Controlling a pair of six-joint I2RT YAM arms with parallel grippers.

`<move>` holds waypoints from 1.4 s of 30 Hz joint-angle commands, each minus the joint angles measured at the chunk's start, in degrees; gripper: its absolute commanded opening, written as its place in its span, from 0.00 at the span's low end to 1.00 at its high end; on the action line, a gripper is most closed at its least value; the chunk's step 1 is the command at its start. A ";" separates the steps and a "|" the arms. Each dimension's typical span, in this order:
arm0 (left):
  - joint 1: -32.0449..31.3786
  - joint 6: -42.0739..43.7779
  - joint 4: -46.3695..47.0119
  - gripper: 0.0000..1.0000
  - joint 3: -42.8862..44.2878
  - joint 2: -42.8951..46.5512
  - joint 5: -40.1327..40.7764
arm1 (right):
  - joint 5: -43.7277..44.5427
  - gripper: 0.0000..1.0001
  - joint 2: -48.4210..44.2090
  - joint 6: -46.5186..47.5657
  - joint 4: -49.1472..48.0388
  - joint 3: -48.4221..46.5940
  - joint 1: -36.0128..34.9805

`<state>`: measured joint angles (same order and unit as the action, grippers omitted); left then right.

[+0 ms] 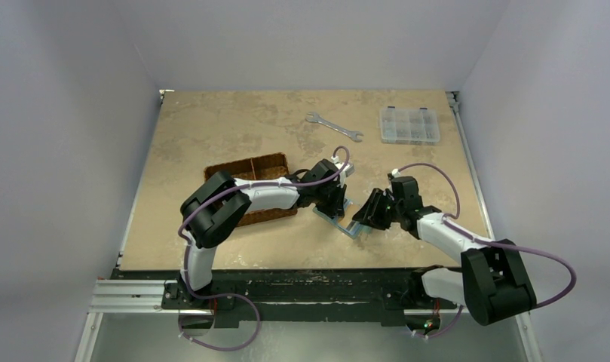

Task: Put the credit cards into the card holder
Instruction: Insert the credit card into the card holder.

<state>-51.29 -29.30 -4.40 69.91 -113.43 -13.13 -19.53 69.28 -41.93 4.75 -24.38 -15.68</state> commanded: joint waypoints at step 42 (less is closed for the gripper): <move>0.84 -0.01 2.44 0.00 -3.12 -1.86 -2.42 | -2.30 0.38 -2.94 -4.75 -3.21 -0.75 0.21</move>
<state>-50.39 -29.43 -1.23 68.23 -113.56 -15.70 -20.73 69.19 -46.48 2.20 -24.05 -15.31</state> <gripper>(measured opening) 0.028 0.383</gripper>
